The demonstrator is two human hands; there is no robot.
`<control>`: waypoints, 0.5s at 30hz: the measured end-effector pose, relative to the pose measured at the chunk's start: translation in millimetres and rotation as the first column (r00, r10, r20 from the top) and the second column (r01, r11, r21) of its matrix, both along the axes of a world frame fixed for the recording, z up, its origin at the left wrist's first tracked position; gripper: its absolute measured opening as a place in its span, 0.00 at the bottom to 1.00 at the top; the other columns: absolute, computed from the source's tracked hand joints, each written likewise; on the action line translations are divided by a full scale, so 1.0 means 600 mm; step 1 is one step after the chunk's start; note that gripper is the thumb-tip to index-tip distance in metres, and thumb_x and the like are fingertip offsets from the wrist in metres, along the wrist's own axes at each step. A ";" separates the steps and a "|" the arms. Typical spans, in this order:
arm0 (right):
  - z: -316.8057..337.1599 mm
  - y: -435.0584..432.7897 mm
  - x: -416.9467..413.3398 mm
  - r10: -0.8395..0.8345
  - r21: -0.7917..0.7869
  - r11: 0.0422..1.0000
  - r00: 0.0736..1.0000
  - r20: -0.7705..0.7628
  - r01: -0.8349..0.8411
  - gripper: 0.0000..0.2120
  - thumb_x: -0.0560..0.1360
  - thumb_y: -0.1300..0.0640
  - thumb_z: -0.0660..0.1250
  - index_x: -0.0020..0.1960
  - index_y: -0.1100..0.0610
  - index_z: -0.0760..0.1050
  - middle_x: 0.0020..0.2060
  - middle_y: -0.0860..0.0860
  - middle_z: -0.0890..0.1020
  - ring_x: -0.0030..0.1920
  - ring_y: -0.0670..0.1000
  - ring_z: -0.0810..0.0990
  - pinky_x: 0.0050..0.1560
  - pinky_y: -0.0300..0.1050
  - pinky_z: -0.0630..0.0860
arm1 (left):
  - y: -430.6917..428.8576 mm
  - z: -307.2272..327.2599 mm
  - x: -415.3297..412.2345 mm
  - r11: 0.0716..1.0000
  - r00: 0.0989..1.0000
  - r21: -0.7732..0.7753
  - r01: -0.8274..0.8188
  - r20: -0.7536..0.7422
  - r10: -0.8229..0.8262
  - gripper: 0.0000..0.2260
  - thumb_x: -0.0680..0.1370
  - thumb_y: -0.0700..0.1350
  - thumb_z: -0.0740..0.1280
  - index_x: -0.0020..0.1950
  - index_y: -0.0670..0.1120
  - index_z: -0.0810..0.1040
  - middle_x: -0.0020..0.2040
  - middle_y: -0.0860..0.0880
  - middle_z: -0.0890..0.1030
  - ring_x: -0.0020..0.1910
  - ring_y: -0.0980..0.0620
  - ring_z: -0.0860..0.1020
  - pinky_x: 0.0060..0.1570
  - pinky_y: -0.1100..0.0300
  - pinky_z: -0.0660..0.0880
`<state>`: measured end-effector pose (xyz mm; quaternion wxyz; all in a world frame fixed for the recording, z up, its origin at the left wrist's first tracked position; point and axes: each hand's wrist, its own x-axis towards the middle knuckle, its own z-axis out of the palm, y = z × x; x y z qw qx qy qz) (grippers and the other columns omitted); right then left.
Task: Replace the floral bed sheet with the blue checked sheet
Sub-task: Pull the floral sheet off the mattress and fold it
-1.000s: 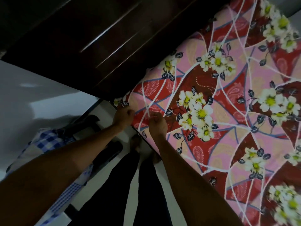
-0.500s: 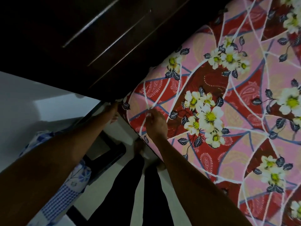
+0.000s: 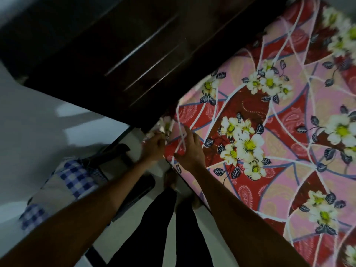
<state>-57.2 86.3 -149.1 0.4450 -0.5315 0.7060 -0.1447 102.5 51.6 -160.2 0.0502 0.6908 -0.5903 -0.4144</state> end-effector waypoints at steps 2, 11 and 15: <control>0.036 0.009 -0.014 0.089 0.014 0.996 0.996 0.006 -0.089 0.49 0.69 0.52 0.76 0.80 0.47 0.49 0.72 0.55 0.65 0.71 0.55 0.64 0.67 0.52 0.68 | 0.040 0.093 -0.065 0.988 0.980 0.008 0.156 -0.129 -0.153 0.16 0.80 0.51 0.55 0.44 0.44 0.77 0.42 0.46 0.82 0.41 0.49 0.80 0.44 0.53 0.79; 0.144 0.130 -0.172 -0.183 -0.134 0.977 0.973 -0.141 0.164 0.11 0.73 0.65 0.62 0.52 0.62 0.81 0.46 0.60 0.85 0.46 0.62 0.83 0.41 0.45 0.71 | 0.096 0.214 -0.238 0.830 0.797 -0.061 0.554 -0.249 -0.550 0.12 0.83 0.48 0.58 0.51 0.42 0.77 0.47 0.42 0.82 0.44 0.46 0.78 0.44 0.54 0.75; 0.203 0.171 -0.231 -0.509 -0.403 0.803 0.857 -0.079 0.439 0.13 0.70 0.59 0.59 0.48 0.61 0.80 0.39 0.60 0.84 0.37 0.62 0.81 0.36 0.42 0.62 | 0.104 0.275 -0.329 0.800 0.734 -0.151 0.580 -0.330 -0.594 0.10 0.82 0.47 0.60 0.45 0.45 0.75 0.44 0.44 0.82 0.42 0.48 0.78 0.41 0.56 0.73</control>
